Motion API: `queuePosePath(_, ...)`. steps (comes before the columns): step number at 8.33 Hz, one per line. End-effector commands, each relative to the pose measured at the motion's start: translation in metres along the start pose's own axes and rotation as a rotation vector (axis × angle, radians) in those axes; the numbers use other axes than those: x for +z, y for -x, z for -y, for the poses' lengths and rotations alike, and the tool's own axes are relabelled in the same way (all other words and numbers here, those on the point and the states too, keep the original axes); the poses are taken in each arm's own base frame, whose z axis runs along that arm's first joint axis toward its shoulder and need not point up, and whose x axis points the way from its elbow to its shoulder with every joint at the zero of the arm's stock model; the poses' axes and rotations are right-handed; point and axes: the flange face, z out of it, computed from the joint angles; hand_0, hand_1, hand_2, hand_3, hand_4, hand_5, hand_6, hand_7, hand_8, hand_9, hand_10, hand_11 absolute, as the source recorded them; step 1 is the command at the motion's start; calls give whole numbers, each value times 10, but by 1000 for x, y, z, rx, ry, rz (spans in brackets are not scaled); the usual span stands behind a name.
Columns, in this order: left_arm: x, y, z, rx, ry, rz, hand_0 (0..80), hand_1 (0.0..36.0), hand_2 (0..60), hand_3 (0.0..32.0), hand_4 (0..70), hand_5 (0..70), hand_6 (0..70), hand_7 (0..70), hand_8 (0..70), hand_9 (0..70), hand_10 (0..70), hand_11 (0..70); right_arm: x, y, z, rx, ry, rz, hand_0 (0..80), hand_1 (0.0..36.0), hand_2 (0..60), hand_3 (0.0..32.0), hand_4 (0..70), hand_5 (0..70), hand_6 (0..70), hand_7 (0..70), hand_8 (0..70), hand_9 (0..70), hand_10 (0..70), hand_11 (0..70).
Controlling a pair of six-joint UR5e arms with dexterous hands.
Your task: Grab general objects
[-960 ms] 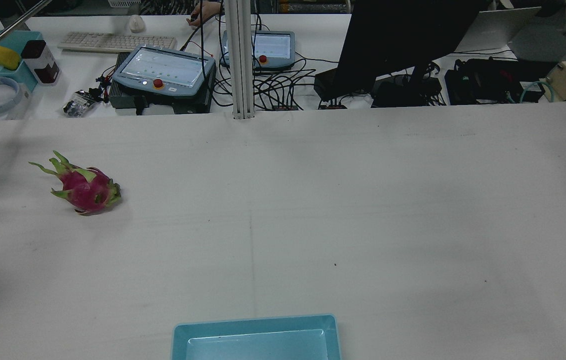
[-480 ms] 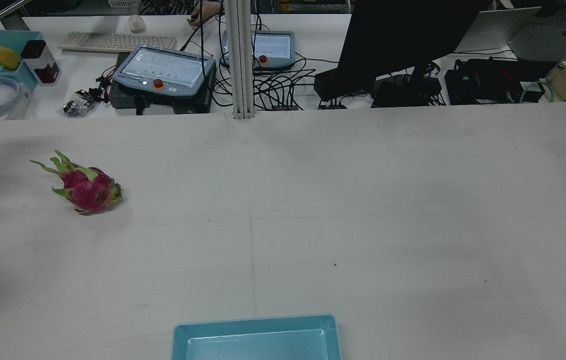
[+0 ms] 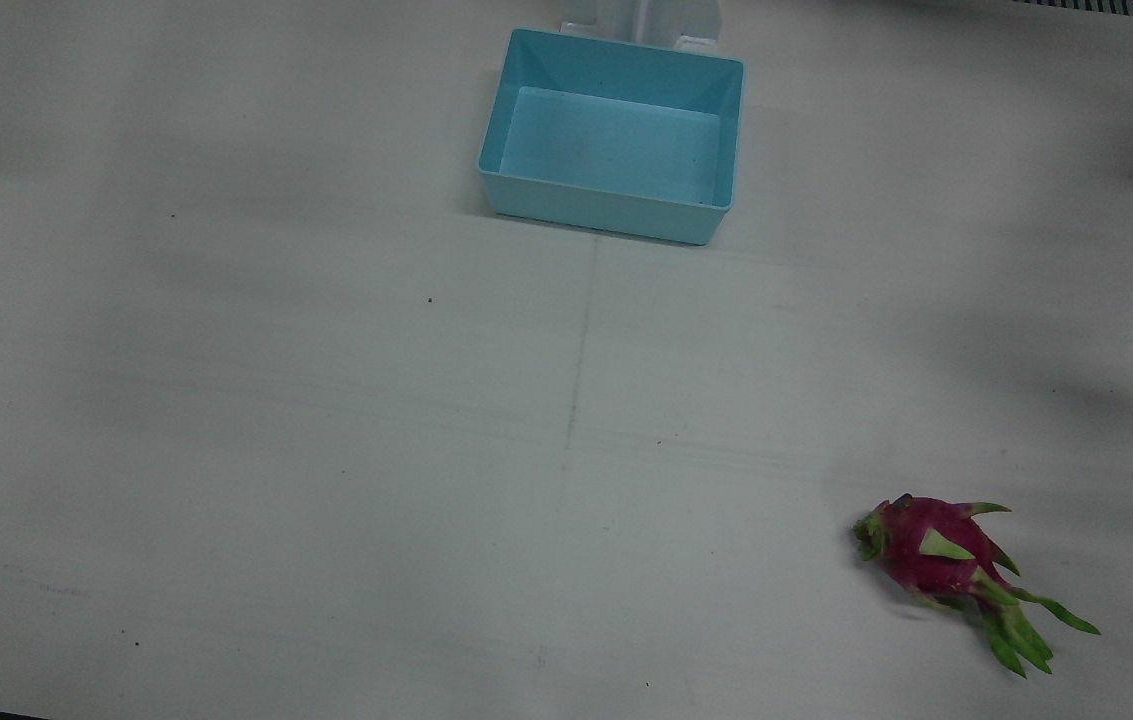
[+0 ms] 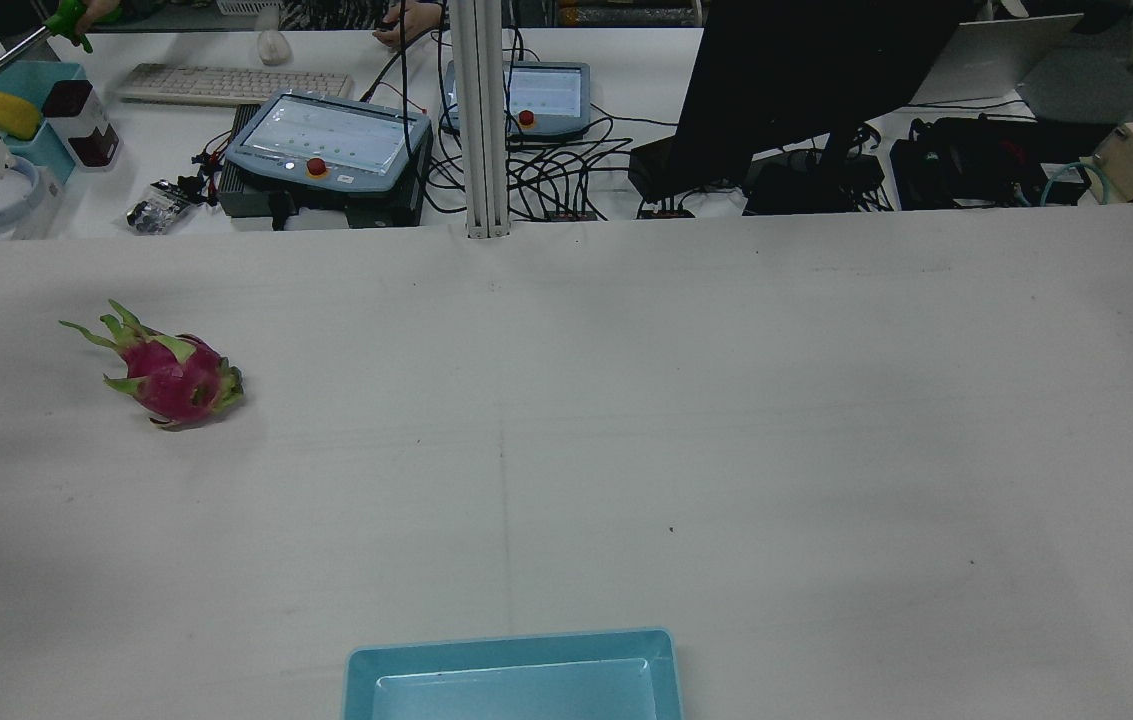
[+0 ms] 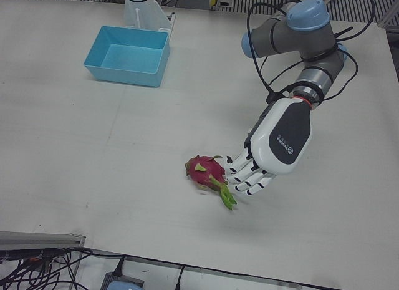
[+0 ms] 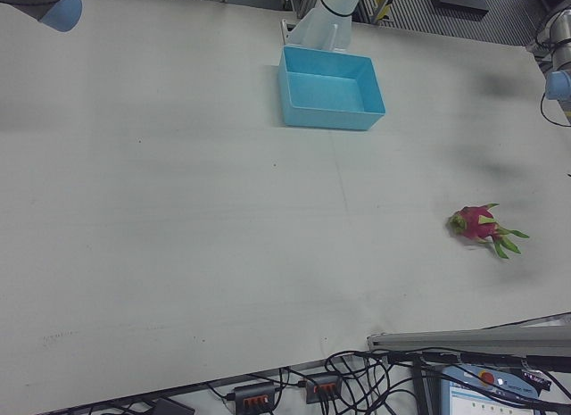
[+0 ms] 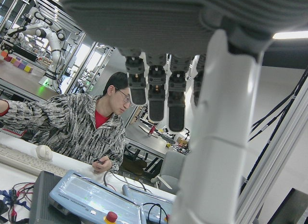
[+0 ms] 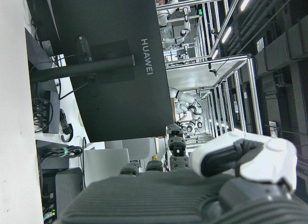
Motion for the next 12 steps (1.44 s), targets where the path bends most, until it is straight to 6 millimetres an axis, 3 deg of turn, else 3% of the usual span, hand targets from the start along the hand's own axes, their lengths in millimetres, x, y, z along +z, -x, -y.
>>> queuePosePath(1, -18, -38, -30, 146, -16, 94, 659, 360, 600, 0, 226, 469, 302, 330, 229, 249, 117, 202, -1, 0, 0, 0, -1, 0, 0, 0, 0, 0, 0, 0, 0, 0, 0, 0, 0, 0)
queuePosePath(2, -23, -32, -29, 201, -32, 153, 724, 360, 600, 0, 219, 464, 274, 297, 205, 217, 102, 184, -1, 0, 0, 0, -1, 0, 0, 0, 0, 0, 0, 0, 0, 0, 0, 0, 0, 0)
queuePosePath(3, -18, -26, -46, 256, -12, 206, 800, 360, 600, 0, 194, 432, 207, 230, 162, 163, 79, 155, 0, 0, -1, 0, 1, 0, 0, 0, 0, 0, 0, 0, 0, 0, 0, 0, 0, 0)
queuePosePath(4, -2, -25, -72, 295, 29, 236, 800, 360, 600, 0, 127, 384, 125, 126, 114, 96, 49, 119, 0, 0, 0, 0, 1, 0, 0, 0, 0, 0, 0, 0, 0, 0, 0, 0, 0, 0)
queuePosePath(5, 12, -26, -87, 347, 54, 244, 800, 360, 600, 0, 93, 343, 107, 95, 101, 80, 47, 117, -1, 0, 1, 0, -1, 0, 0, 0, 0, 0, 0, 0, 0, 0, 0, 0, 0, 0)
queuePosePath(6, 36, -9, -90, 356, 58, 274, 800, 360, 600, 0, 56, 314, 82, 61, 88, 64, 41, 108, 0, 0, 0, 0, 1, 0, 0, 0, 0, 0, 0, 0, 0, 0, 0, 0, 0, 0)
queuePosePath(7, 54, 14, -126, 349, 111, 305, 784, 360, 600, 0, 36, 298, 64, 46, 77, 56, 35, 98, 0, 0, 0, 0, -1, 0, 0, 0, 0, 0, 0, 0, 0, 0, 0, 0, 0, 0)
queuePosePath(8, 58, 36, -165, 369, 173, 326, 657, 360, 600, 0, 25, 285, 55, 39, 69, 46, 29, 84, 0, 0, 0, 0, -1, 0, 0, 0, 0, 0, 0, 0, 0, 0, 0, 0, 0, 0)
queuePosePath(9, 71, 41, -172, 384, 149, 326, 623, 360, 600, 0, 19, 270, 47, 34, 65, 43, 28, 81, 0, -1, 0, 0, 1, -1, 0, 0, 0, 0, 0, 0, 0, 0, 0, 0, 0, 0)
queuePosePath(12, 80, 61, -165, 416, 145, 340, 686, 360, 600, 0, 16, 313, 41, 37, 62, 36, 35, 94, 0, 0, 0, 0, -1, 0, 0, 0, 0, 0, 0, 0, 0, 0, 0, 0, 0, 0)
